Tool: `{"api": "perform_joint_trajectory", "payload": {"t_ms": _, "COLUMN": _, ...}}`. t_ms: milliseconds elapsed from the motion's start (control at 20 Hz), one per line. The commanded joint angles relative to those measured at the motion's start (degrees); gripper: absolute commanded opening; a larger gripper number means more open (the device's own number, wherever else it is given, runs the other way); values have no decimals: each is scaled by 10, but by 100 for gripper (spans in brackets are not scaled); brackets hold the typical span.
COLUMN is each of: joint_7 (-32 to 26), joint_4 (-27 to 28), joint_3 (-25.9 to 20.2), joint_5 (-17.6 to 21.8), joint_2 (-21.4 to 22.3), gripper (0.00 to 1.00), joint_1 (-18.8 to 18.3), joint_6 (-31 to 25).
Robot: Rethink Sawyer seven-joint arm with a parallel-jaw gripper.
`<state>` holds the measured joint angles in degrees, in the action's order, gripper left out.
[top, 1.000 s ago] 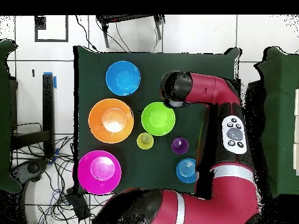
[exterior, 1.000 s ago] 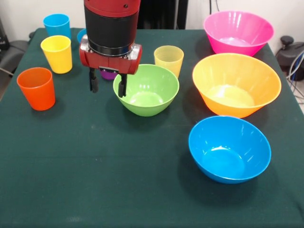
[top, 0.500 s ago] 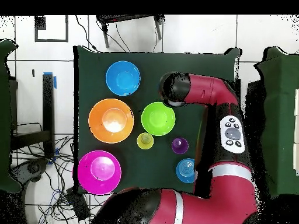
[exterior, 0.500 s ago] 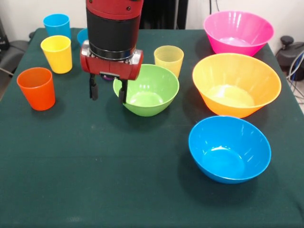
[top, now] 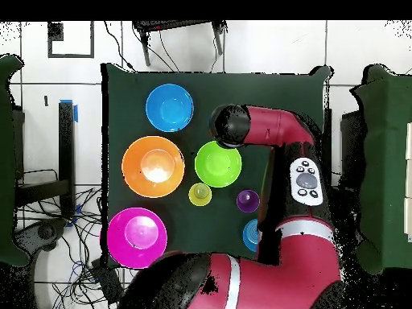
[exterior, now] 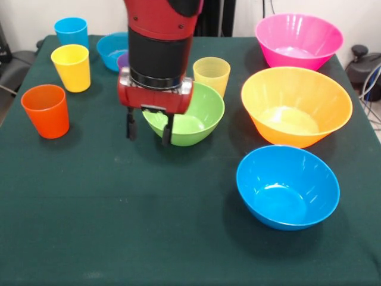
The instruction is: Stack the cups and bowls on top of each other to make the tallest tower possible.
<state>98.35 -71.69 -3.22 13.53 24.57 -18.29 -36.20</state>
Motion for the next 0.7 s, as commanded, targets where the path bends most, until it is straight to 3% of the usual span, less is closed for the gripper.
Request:
{"api": "perform_joint_trajectory", "payload": {"t_ms": 50, "joint_7": 34, "joint_4": -60, "joint_3": -18, "joint_5": 31, "joint_2": -29, "gripper": 100, "joint_1": 26, "joint_6": 32}}
{"api": "perform_joint_trajectory", "payload": {"t_ms": 250, "joint_7": 21, "joint_4": -75, "joint_3": -19, "joint_5": 13, "joint_2": 6, "gripper": 100, "joint_1": 24, "joint_6": -13}}
{"api": "perform_joint_trajectory", "payload": {"t_ms": 500, "joint_7": 11, "joint_4": -26, "joint_3": -31, "joint_5": -10, "joint_2": 6, "gripper": 100, "joint_1": 16, "joint_6": -71}}
{"api": "perform_joint_trajectory", "payload": {"t_ms": 700, "joint_7": -15, "joint_4": -22, "joint_3": -50, "joint_5": -27, "joint_2": 29, "gripper": 100, "joint_1": -5, "joint_6": -110}}
